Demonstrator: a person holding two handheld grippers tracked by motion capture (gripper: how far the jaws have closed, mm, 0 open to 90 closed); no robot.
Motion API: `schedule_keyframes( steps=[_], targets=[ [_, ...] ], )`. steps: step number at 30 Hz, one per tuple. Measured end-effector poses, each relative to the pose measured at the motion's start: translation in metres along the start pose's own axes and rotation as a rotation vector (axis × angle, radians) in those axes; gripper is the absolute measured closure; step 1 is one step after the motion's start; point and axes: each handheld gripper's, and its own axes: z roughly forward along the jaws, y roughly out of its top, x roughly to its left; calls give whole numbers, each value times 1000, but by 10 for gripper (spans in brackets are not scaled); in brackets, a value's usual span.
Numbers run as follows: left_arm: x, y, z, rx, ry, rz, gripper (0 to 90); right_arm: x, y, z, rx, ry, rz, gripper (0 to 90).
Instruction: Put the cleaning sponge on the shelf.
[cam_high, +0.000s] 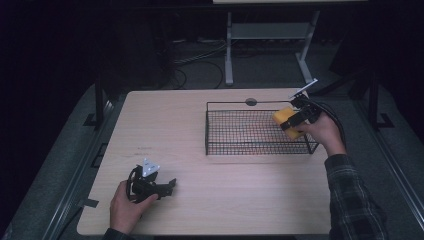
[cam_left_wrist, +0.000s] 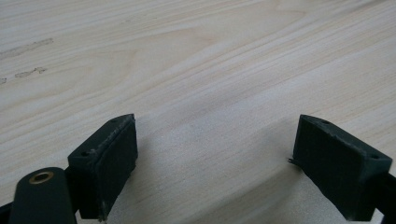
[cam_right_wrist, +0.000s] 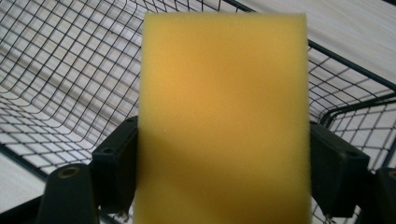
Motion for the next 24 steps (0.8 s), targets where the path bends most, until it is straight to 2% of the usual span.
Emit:
schedule_keyframes(
  steps=[13,24],
  targets=[
    [0,0,0,0,0,0,131,2,7,24,22,-9,-3,221],
    [0,0,0,0,0,0,131,5,1,38,52,3,2,221]
  ],
)
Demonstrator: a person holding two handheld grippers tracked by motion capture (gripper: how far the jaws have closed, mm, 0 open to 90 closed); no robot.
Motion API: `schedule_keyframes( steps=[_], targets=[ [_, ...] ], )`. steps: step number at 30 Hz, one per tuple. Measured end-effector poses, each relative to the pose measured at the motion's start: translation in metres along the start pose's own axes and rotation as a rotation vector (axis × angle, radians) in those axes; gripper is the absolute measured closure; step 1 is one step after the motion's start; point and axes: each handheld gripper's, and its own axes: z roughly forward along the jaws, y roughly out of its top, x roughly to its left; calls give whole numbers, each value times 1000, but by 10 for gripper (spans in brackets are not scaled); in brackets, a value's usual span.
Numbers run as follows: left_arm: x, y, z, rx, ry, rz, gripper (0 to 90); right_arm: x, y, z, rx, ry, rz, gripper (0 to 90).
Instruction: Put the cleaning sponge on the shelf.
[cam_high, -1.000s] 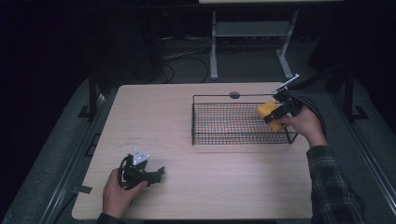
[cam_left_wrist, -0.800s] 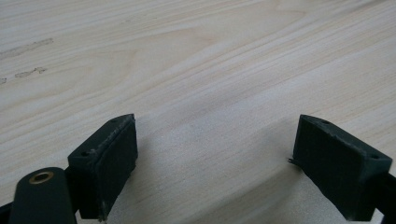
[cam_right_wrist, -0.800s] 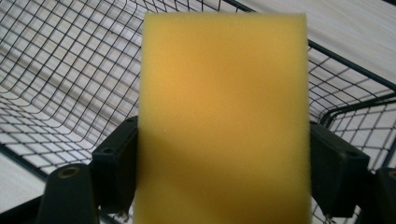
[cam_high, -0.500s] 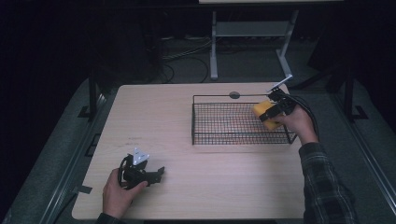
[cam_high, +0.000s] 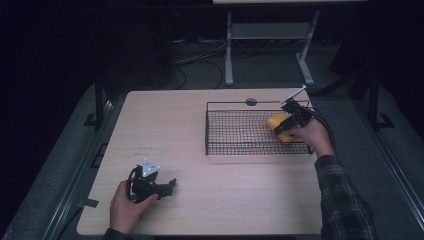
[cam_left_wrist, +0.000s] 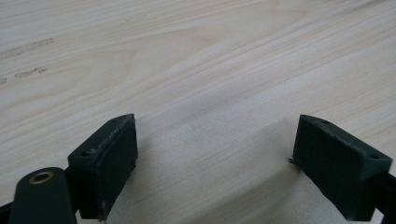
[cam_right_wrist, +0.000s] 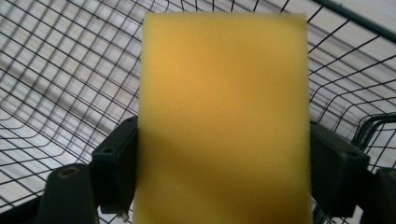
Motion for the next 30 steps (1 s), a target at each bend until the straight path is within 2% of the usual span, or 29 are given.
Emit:
schedule_keyframes(
  steps=[15,22,30],
  targets=[
    [0,0,0,0,0,0,131,0,-6,11,31,6,2,215],
    [0,0,0,0,0,0,131,-1,-6,8,18,10,18,179],
    [0,0,0,0,0,0,131,3,-8,-1,3,17,10,172]
  ],
)
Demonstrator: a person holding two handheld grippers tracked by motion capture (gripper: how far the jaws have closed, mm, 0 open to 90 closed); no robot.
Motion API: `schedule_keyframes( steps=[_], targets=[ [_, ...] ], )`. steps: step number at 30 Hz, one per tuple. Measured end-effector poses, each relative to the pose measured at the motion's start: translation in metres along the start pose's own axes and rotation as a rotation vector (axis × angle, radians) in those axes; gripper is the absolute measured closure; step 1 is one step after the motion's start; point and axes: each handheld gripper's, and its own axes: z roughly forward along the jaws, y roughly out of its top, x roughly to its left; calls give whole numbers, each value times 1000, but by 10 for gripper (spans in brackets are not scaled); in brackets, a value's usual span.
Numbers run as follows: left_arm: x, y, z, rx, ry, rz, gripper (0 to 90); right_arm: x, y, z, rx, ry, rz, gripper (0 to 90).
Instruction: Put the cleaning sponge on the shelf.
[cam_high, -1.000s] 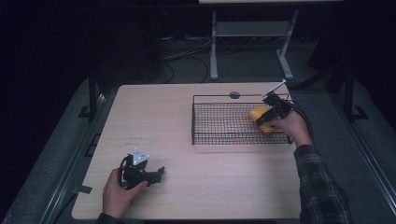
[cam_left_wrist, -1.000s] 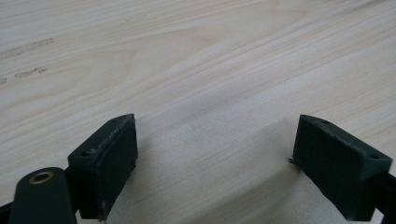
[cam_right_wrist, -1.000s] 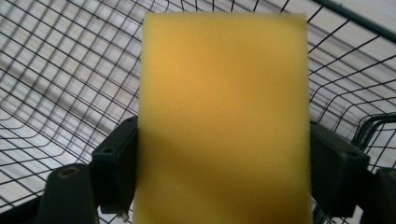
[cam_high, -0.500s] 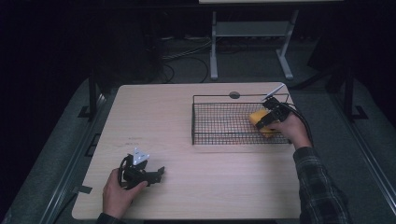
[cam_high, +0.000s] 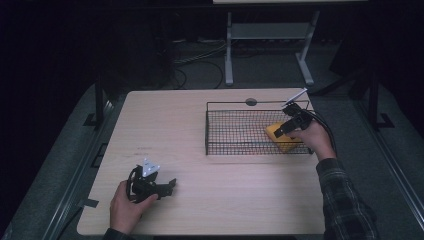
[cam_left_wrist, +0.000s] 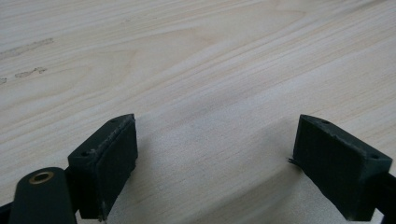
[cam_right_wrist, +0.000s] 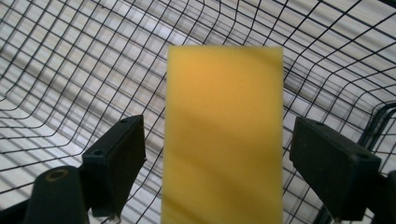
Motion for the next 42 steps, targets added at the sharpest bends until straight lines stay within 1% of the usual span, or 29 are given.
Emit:
schedule_keyframes(
  steps=[3,8,10,14,17,19,23,31,34,38,40,42],
  targets=[
    [0,0,0,0,0,0,131,3,-1,-7,-17,-9,-10,172],
    [0,0,0,0,0,0,131,8,-6,-21,-55,-6,-15,166],
    [0,0,0,0,0,1,131,11,-10,-28,-70,-2,-23,165],
    [0,0,0,0,0,0,131,17,-19,-40,-101,6,-35,156],
    [0,0,0,1,0,1,131,21,-29,-49,-123,2,-51,151],
    [0,0,0,0,0,0,131,24,-35,-54,-136,3,-66,151],
    [0,0,0,0,0,0,131,28,-48,-61,-159,1,-75,150],
    [0,0,0,0,0,0,131,36,-72,-66,-192,2,-101,140],
    [0,0,0,0,0,0,131,38,-82,-67,-214,12,-93,137],
    [0,0,0,0,0,0,131,42,-96,-63,-238,20,-92,134],
    [0,0,0,0,0,0,131,44,-104,-60,-249,11,-97,134],
    [0,0,0,0,0,0,131,45,-112,-57,-255,13,-102,131]
  ],
)
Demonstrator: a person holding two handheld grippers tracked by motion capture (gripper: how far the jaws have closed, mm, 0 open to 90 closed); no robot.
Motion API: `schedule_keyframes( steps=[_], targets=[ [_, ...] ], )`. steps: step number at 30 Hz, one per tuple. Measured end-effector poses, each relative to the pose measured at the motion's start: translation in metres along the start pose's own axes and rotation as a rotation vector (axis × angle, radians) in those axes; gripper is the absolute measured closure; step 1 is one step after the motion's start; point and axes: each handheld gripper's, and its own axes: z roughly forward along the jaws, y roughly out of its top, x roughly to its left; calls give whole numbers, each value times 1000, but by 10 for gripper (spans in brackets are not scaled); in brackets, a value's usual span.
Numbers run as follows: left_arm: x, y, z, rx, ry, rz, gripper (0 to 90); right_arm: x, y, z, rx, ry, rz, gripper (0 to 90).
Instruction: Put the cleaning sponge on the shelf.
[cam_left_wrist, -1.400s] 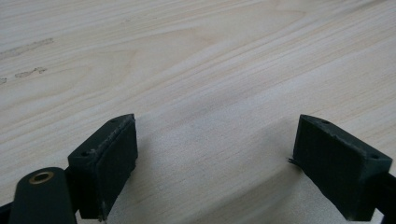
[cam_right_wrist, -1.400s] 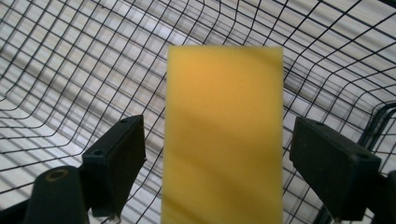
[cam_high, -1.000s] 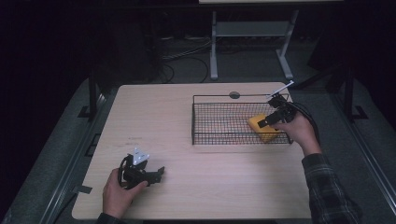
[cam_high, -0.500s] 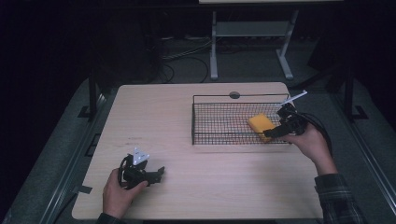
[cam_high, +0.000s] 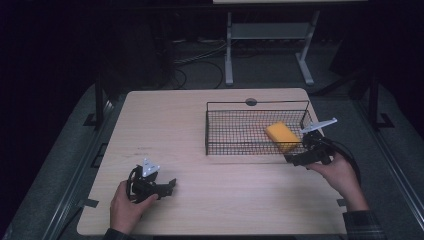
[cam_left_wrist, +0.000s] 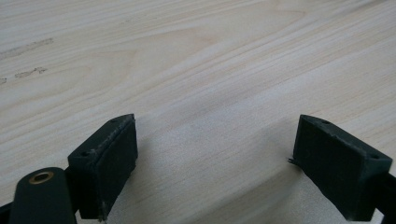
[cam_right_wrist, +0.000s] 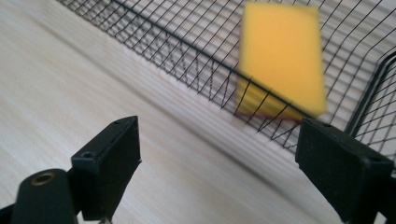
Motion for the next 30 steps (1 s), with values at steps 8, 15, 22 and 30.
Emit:
schedule_keyframes(
  steps=[8,15,22,30],
  targets=[
    [0,0,0,-3,0,0,131,9,-27,4,-67,-24,-19,117],
    [0,0,0,-2,0,0,131,16,-50,11,-86,-32,-19,108],
    [0,0,0,0,0,4,131,17,-76,22,-96,-54,-6,86],
    [0,0,0,0,0,4,131,19,-97,32,-91,-74,-10,69]
  ],
)
